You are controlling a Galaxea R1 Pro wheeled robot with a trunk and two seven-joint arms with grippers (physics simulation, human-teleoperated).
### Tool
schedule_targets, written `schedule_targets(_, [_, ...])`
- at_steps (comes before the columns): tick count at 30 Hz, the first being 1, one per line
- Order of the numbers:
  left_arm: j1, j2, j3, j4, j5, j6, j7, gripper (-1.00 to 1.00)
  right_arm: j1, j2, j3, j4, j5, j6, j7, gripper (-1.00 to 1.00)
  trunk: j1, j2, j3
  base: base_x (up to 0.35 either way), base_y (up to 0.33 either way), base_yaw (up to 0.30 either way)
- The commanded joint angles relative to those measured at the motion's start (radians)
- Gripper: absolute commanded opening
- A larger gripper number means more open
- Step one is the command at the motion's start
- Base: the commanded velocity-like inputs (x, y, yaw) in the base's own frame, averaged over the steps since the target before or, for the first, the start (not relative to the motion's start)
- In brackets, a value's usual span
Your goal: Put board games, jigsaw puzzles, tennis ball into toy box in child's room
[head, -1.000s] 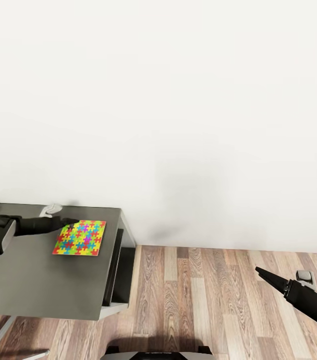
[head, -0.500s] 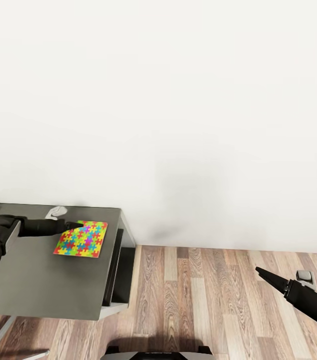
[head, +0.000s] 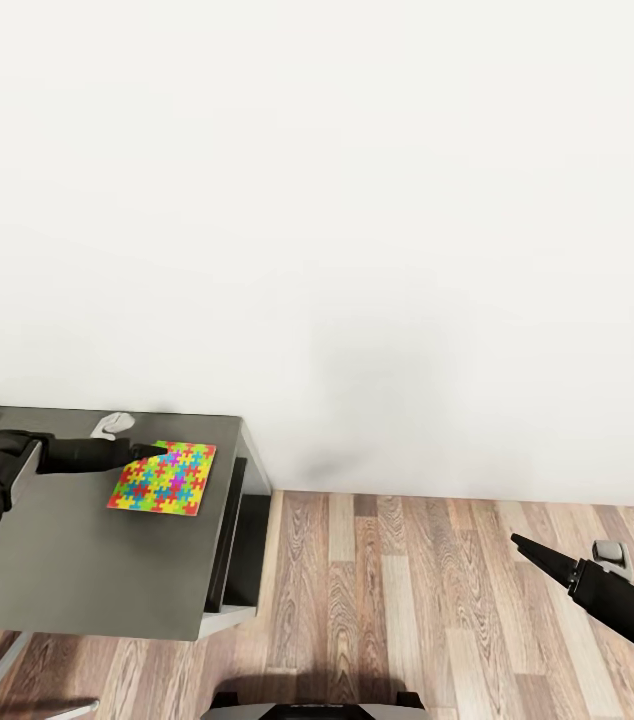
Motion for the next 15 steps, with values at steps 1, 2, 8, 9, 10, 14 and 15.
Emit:
schedule_targets(1, [-0.001, -0.001, 0.006, 0.000, -0.007, 0.008, -0.007, 1.00, -0.001, 0.000, -0.001, 0.000, 0.001, 0.004, 0.004, 1.00, 0.001, -0.002, -0.001, 0.000, 0.000, 0.000])
schedule_targets(2, [-0.001, -0.001, 0.006, 0.000, -0.007, 0.008, -0.007, 1.00, -0.001, 0.000, -0.001, 0.000, 0.001, 0.004, 0.004, 1.00, 0.001, -0.002, -0.001, 0.000, 0.000, 0.000])
schedule_targets(8, [-0.001, -0.002, 0.007, 0.000, -0.004, 0.004, -0.008, 1.00, -0.001, 0.000, -0.001, 0.000, 0.001, 0.004, 0.004, 1.00, 0.001, -0.002, -0.001, 0.000, 0.000, 0.000])
schedule_targets(9, [-0.001, -0.002, 0.007, 0.000, -0.004, 0.004, -0.009, 1.00, -0.001, 0.000, -0.001, 0.000, 0.001, 0.004, 0.004, 1.00, 0.001, -0.002, -0.001, 0.000, 0.000, 0.000])
schedule_targets(10, [-0.001, -0.002, 0.007, 0.000, -0.003, 0.004, -0.011, 1.00, -0.001, 0.000, -0.001, 0.000, 0.001, 0.004, 0.004, 1.00, 0.001, -0.002, -0.001, 0.000, 0.000, 0.000])
schedule_targets(14, [-0.001, -0.002, 0.007, 0.000, -0.006, 0.002, -0.048, 1.00, -0.001, 0.000, -0.001, 0.000, 0.001, 0.004, 0.004, 1.00, 0.001, -0.002, -0.001, 0.000, 0.000, 0.000])
schedule_targets(15, [-0.001, -0.003, 0.007, 0.000, -0.008, 0.001, -0.062, 1.00, -0.001, 0.000, -0.001, 0.000, 0.001, 0.004, 0.004, 1.00, 0.001, -0.002, -0.001, 0.000, 0.000, 0.000])
